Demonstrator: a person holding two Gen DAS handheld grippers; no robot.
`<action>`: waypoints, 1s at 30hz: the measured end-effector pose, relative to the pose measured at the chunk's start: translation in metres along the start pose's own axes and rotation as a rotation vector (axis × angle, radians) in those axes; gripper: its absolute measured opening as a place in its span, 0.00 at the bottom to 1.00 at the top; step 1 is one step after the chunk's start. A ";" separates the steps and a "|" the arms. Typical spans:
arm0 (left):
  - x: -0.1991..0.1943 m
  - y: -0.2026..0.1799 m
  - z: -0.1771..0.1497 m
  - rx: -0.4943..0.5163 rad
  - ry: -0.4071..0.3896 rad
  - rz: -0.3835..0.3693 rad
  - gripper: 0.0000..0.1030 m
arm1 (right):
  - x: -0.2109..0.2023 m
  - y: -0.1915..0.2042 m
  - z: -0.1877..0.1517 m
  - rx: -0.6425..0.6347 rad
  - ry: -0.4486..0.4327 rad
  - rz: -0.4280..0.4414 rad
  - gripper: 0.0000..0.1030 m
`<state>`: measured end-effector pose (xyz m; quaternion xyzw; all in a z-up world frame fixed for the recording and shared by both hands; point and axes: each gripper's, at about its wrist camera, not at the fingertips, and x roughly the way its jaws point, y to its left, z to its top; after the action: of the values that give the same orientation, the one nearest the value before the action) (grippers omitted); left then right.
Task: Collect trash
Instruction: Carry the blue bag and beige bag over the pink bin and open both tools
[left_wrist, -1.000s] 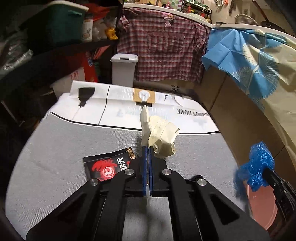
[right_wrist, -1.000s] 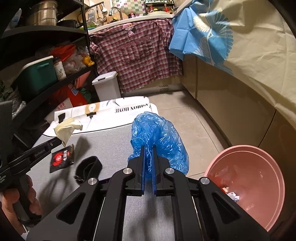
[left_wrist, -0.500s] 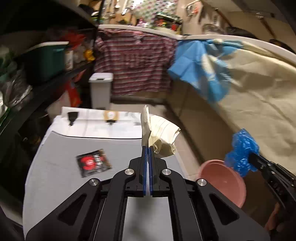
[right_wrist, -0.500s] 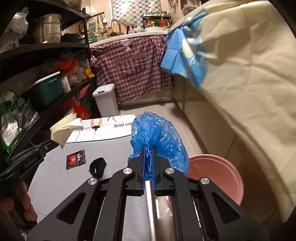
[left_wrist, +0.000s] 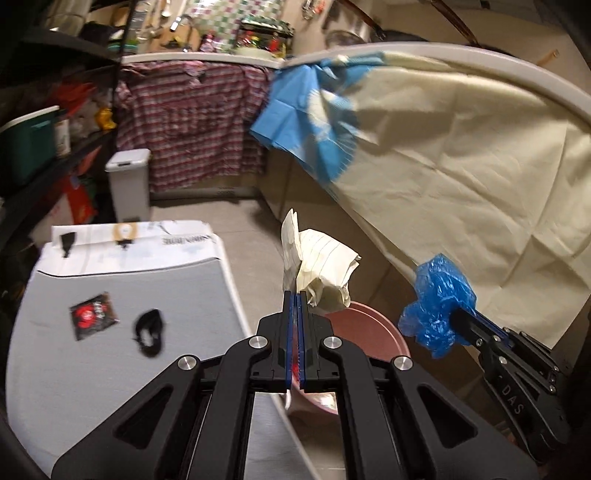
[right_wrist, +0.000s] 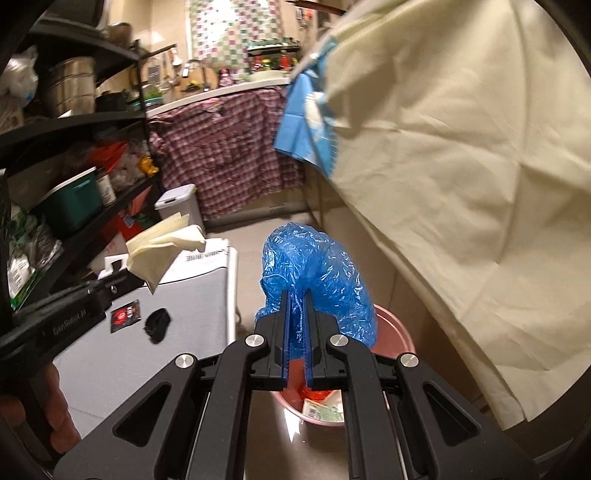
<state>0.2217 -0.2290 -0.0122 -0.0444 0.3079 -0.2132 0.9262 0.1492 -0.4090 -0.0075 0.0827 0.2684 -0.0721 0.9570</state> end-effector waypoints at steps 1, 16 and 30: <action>0.004 -0.006 -0.001 0.005 0.009 -0.005 0.02 | 0.001 -0.007 0.000 0.008 -0.001 -0.008 0.06; 0.085 -0.060 -0.017 0.066 0.127 -0.046 0.02 | 0.058 -0.075 -0.010 0.111 0.111 -0.050 0.07; 0.135 -0.061 -0.027 0.037 0.234 0.033 0.61 | 0.101 -0.086 -0.019 0.152 0.200 -0.076 0.62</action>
<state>0.2807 -0.3404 -0.0951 0.0027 0.4105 -0.2072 0.8880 0.2090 -0.4983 -0.0868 0.1515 0.3590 -0.1199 0.9131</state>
